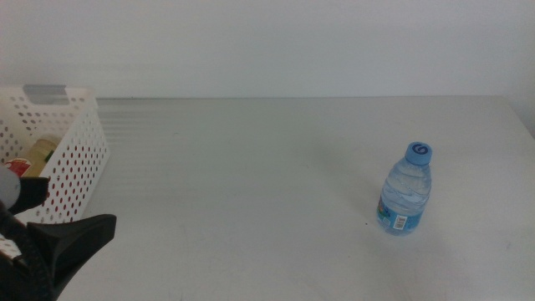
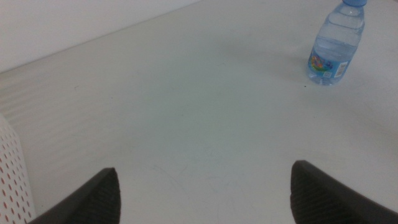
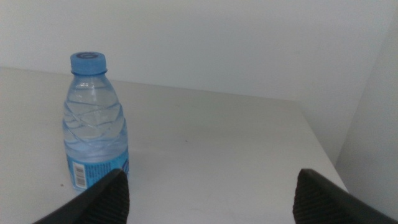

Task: Use arms to grab the bottles and put them into the dustbin to the left of the table.

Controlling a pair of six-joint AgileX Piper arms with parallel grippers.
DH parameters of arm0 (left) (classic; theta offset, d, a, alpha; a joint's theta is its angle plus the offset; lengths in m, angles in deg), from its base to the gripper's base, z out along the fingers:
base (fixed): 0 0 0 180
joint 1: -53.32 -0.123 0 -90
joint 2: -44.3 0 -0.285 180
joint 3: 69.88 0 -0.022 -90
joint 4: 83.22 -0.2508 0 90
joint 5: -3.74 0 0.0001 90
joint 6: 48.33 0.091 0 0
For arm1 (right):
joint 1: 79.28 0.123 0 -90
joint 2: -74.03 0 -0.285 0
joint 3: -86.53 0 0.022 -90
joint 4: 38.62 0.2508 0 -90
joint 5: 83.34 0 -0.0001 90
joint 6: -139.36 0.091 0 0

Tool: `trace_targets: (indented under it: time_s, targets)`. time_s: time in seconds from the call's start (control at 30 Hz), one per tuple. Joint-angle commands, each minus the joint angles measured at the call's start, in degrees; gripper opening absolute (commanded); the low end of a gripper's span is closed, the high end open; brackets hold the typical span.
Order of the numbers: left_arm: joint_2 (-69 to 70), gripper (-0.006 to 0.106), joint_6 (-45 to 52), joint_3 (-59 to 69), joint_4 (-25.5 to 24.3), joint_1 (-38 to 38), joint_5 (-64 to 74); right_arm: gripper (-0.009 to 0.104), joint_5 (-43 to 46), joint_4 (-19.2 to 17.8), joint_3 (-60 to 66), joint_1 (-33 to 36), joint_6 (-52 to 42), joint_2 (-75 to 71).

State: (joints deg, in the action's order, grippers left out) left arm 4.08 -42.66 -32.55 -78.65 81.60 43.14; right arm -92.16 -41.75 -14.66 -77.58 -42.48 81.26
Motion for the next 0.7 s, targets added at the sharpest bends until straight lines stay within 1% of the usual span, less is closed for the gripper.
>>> trace_targets:
  time_s: [0.0, 0.07, 0.47, 0.57, 0.67]
  targets:
    - [-0.2, 0.090, -0.6, -1.3, 0.3, 0.2, -3.7, 0.084, 4.2, 1.0, -2.8, -0.3, -0.6, 0.9]
    - [-0.2, 0.090, -0.6, -1.3, 0.3, 0.2, -3.7, 0.084, 4.2, 2.0, -5.3, -0.3, -0.6, 3.0]
    - [-0.2, 0.090, -0.6, -1.3, 0.3, 0.2, -3.7, 0.084, 4.3, 1.7, -22.3, -0.3, -0.6, 23.2]
    - [-0.2, 0.090, -0.6, -1.3, 0.3, 0.2, -3.7, 0.084, 5.0, 1.2, -24.1, -0.3, -0.6, 28.7]
    - [-0.2, 0.090, -0.6, -1.3, 0.3, 0.2, -3.7, 0.084, 7.4, 0.5, -23.7, -0.3, -0.6, 32.8]
